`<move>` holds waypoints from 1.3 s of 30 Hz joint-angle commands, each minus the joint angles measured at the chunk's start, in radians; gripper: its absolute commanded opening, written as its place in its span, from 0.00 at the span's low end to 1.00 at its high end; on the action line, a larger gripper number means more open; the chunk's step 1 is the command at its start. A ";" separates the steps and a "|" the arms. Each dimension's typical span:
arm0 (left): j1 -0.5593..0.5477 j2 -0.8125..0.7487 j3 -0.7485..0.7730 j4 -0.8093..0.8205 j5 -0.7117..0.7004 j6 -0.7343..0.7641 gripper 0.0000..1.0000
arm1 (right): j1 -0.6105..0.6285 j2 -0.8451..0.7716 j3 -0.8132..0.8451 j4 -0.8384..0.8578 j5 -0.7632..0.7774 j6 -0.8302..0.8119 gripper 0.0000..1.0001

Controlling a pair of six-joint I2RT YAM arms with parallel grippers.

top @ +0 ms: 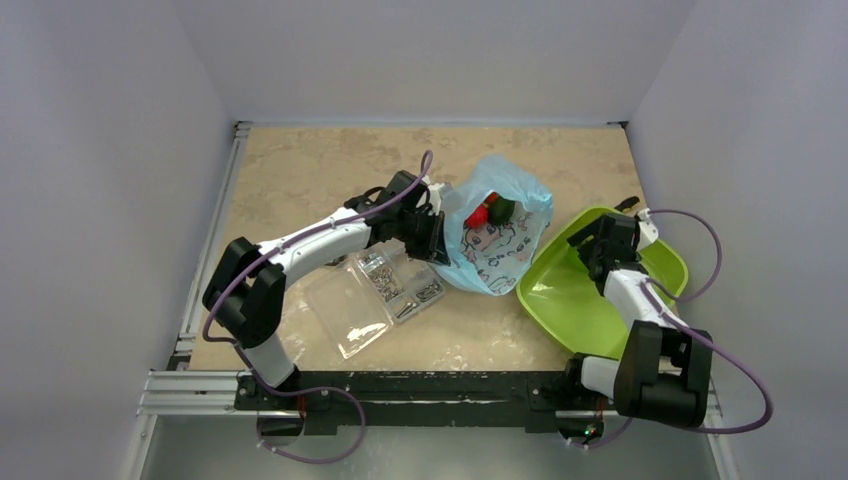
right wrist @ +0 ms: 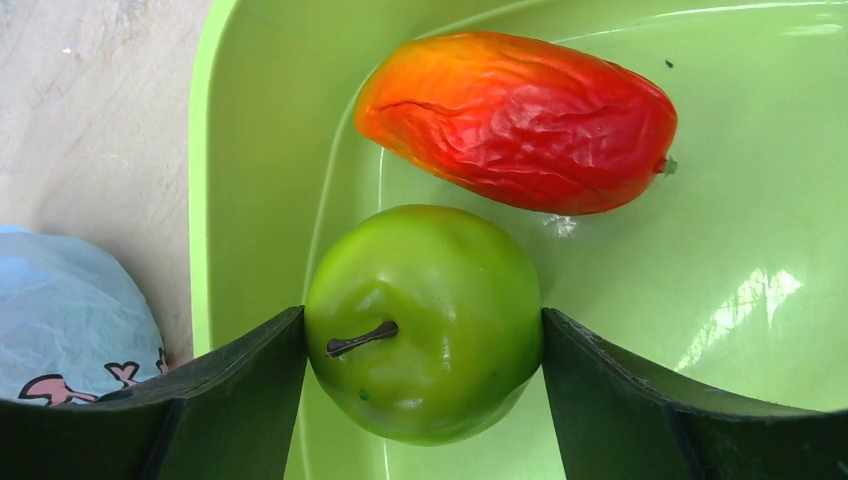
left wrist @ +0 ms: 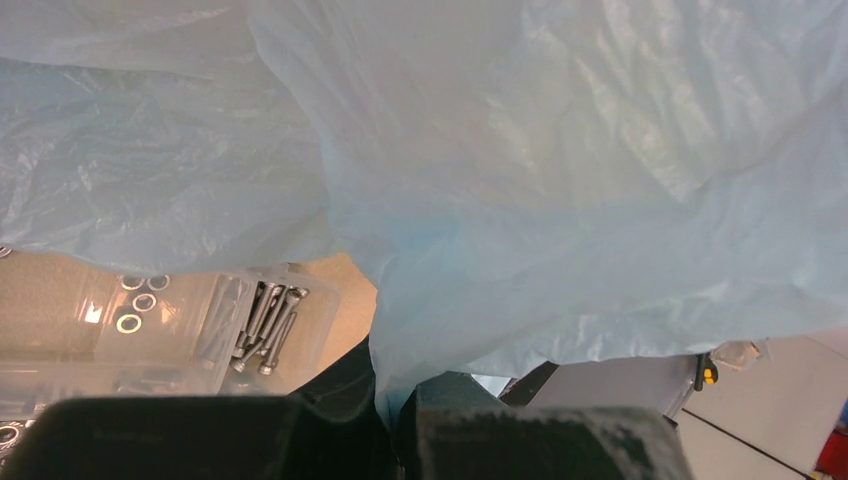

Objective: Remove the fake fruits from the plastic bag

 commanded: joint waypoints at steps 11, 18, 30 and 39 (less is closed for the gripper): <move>0.005 0.006 0.020 0.051 0.052 -0.039 0.00 | -0.006 -0.021 0.052 -0.018 -0.044 -0.087 0.93; 0.005 0.006 0.019 0.053 0.056 -0.040 0.00 | -0.003 -0.169 0.073 -0.108 -0.005 -0.125 0.94; 0.005 -0.004 -0.007 0.079 0.044 -0.070 0.00 | 0.380 -0.353 0.074 -0.270 -0.053 -0.033 0.93; 0.005 0.001 -0.011 0.078 0.035 -0.072 0.00 | 0.667 -0.401 0.165 -0.496 0.087 -0.036 0.78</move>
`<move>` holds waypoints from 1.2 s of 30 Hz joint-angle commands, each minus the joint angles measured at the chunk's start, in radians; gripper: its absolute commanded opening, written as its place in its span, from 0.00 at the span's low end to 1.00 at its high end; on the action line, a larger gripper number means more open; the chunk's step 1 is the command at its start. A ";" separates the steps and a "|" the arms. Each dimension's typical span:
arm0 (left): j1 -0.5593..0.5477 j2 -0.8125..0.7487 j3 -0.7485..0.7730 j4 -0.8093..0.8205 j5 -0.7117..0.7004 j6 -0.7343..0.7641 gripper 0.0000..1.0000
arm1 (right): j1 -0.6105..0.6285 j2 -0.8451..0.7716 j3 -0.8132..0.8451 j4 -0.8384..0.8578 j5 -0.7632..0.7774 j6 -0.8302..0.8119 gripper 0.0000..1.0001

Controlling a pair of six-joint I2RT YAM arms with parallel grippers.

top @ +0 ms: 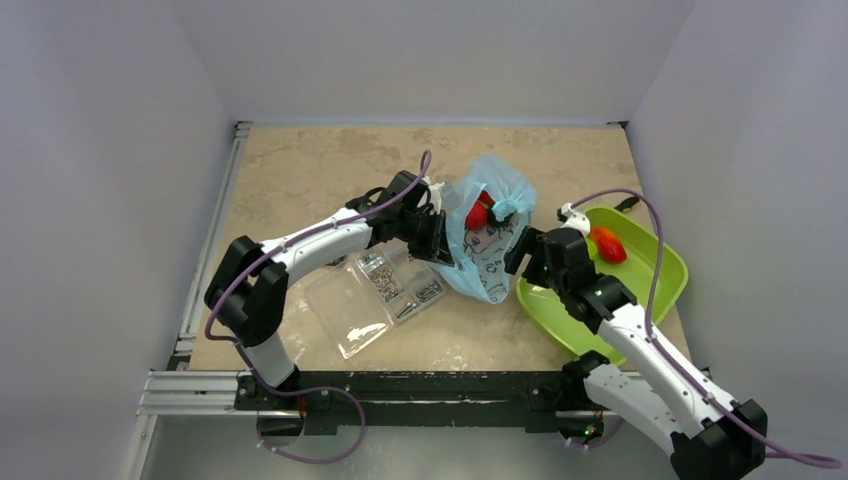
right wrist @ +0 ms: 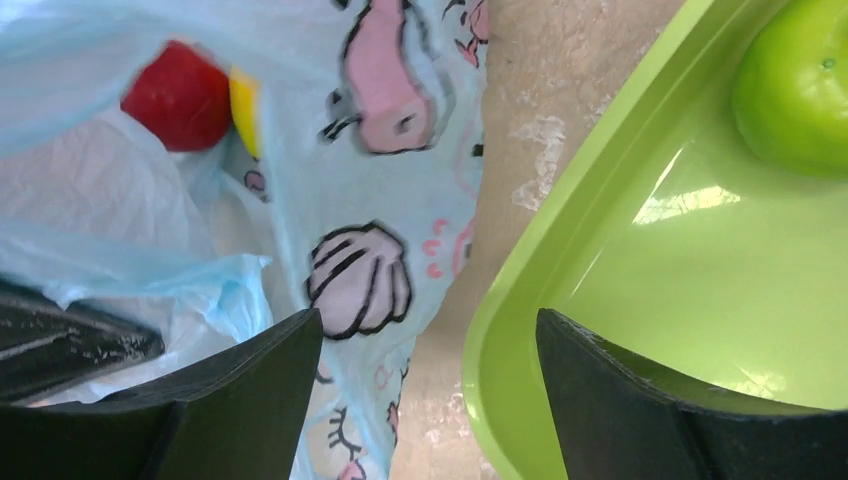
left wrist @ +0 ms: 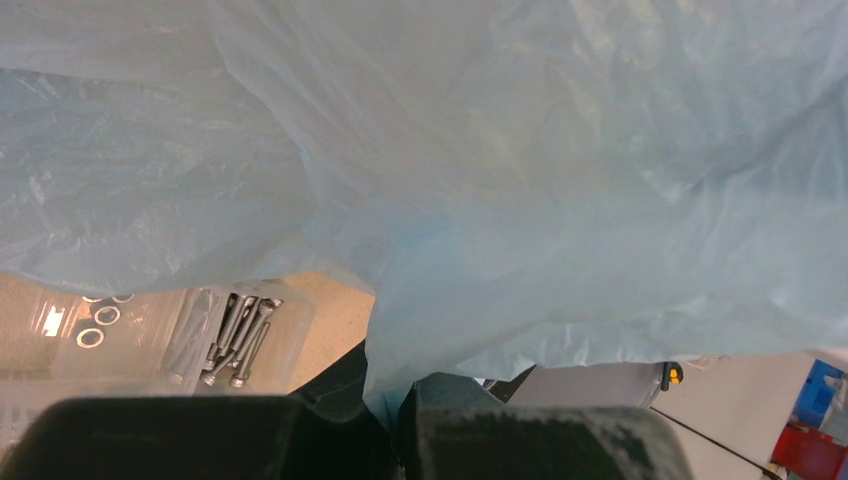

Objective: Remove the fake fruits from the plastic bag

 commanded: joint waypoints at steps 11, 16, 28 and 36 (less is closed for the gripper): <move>0.005 0.006 -0.010 0.038 -0.005 -0.026 0.00 | 0.291 0.009 0.233 -0.208 0.062 0.029 0.72; 0.005 0.012 -0.011 0.038 -0.002 -0.027 0.00 | 0.300 0.075 0.225 -0.051 0.035 0.039 0.64; 0.011 0.005 -0.010 0.041 0.006 -0.032 0.00 | 0.301 0.274 0.121 0.408 0.252 0.025 0.43; 0.028 -0.005 -0.017 0.043 -0.006 -0.036 0.00 | 0.273 0.490 0.059 0.673 0.430 0.046 0.42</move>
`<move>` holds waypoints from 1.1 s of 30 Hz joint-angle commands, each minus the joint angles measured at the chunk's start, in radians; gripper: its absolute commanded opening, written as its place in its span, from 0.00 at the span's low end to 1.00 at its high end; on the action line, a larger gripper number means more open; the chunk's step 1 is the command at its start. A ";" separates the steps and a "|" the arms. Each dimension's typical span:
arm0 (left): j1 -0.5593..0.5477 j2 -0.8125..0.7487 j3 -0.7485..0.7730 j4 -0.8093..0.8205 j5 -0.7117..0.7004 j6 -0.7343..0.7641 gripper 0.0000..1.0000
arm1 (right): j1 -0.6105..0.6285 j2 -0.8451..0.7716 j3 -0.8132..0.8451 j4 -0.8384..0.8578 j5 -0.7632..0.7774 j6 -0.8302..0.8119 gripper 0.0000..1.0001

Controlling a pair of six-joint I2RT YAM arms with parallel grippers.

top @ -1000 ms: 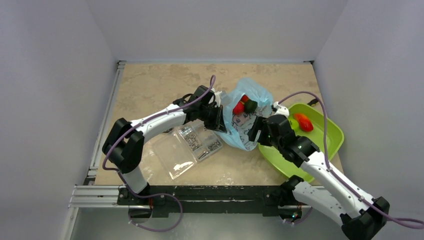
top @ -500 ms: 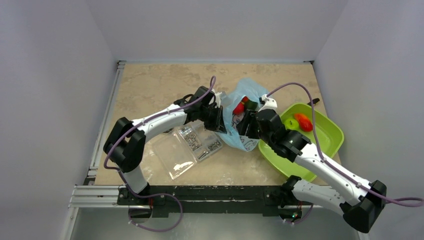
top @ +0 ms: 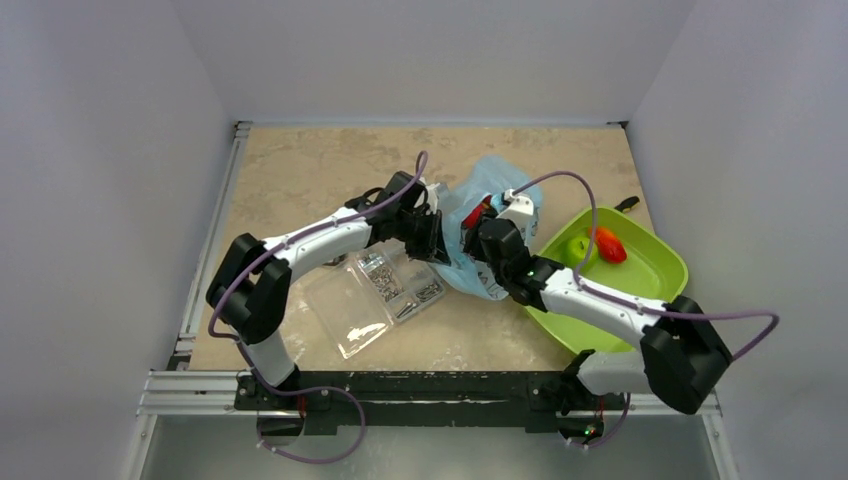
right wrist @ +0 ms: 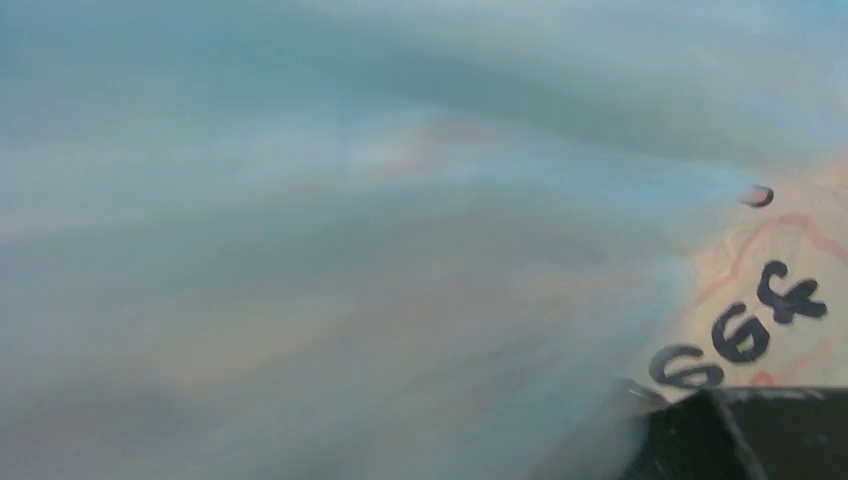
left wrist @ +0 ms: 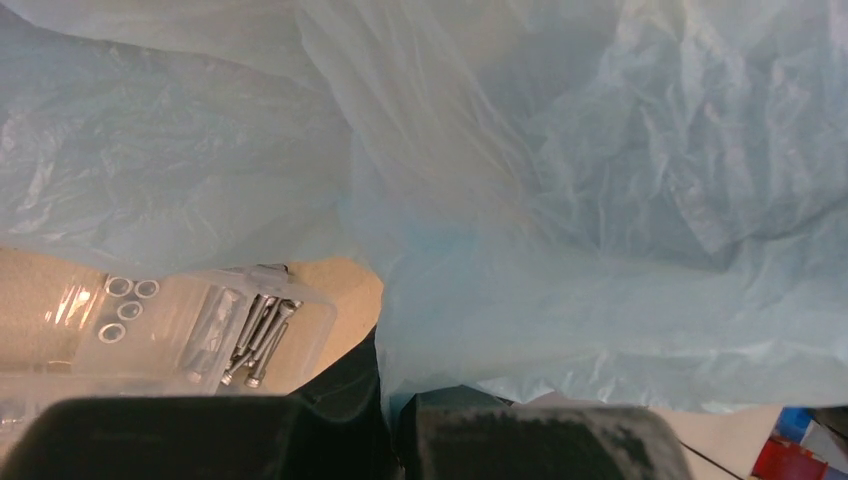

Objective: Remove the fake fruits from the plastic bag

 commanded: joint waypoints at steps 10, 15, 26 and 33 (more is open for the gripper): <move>0.015 -0.006 0.000 0.034 0.010 -0.017 0.00 | -0.091 0.314 0.081 0.342 0.117 -0.008 0.47; 0.021 -0.010 0.001 0.033 0.014 -0.014 0.00 | -0.120 0.393 0.117 0.375 0.096 -0.019 0.57; 0.023 0.014 0.001 0.039 0.025 -0.022 0.00 | -0.158 0.542 0.219 0.367 0.083 -0.002 0.82; 0.024 0.015 0.005 0.031 0.037 -0.014 0.00 | -0.181 0.627 0.297 0.344 0.079 -0.031 0.81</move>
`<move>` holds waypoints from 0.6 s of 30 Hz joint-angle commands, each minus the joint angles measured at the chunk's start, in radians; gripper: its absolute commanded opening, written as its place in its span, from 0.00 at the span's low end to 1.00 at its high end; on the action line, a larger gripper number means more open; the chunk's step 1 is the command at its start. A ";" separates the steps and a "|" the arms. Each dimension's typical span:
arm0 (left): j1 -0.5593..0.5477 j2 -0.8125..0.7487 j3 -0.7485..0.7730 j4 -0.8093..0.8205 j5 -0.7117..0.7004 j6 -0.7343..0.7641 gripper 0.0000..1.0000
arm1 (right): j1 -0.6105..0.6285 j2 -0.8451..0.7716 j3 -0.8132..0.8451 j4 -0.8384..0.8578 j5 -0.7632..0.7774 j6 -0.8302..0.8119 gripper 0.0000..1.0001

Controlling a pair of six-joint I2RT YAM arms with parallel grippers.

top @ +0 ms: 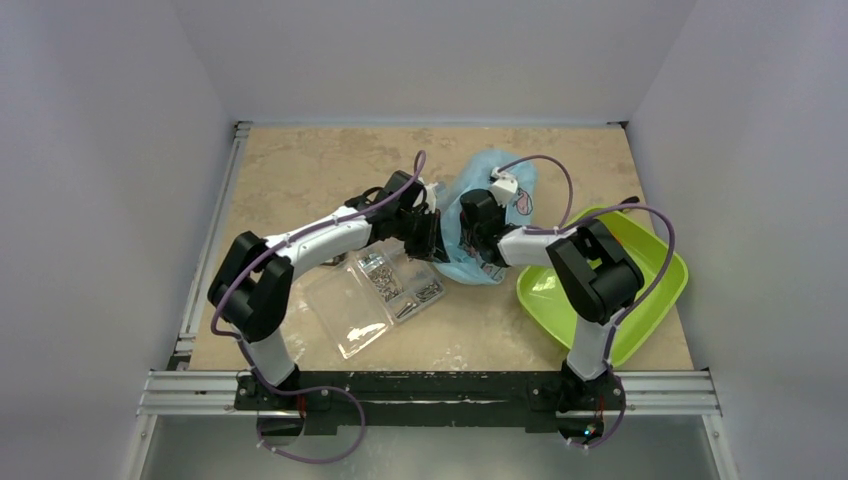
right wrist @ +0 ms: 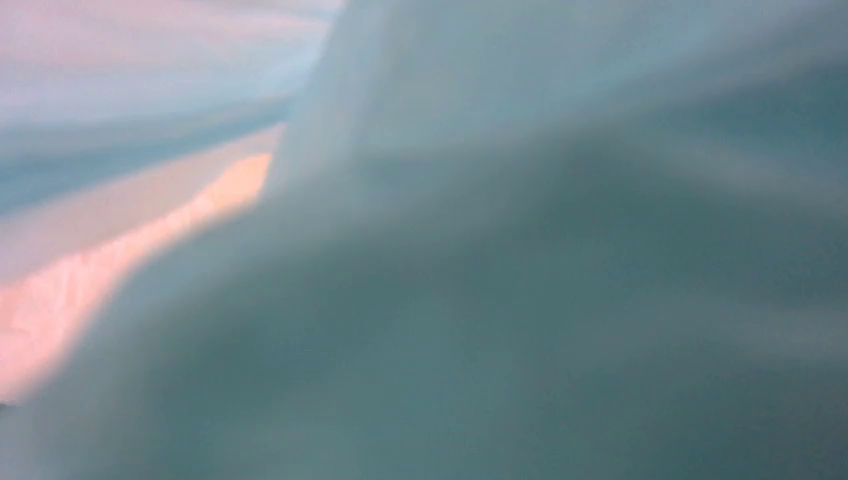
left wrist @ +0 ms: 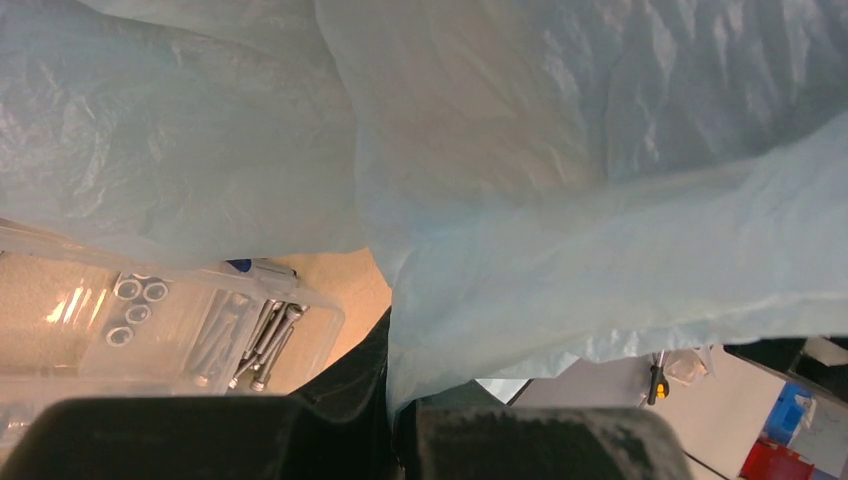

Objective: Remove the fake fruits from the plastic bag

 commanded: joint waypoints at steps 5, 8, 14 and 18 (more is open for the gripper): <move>0.004 -0.007 0.021 -0.031 -0.074 0.043 0.00 | -0.013 0.022 0.059 0.027 0.027 -0.051 0.52; 0.004 0.033 0.039 -0.047 -0.021 0.010 0.00 | -0.012 0.016 0.049 0.043 0.046 -0.083 0.40; 0.005 0.069 0.086 -0.113 -0.093 0.083 0.00 | 0.003 -0.019 0.028 0.048 0.031 -0.139 0.23; 0.004 0.068 0.069 -0.093 -0.100 0.107 0.00 | 0.024 -0.097 -0.005 0.015 0.012 -0.164 0.16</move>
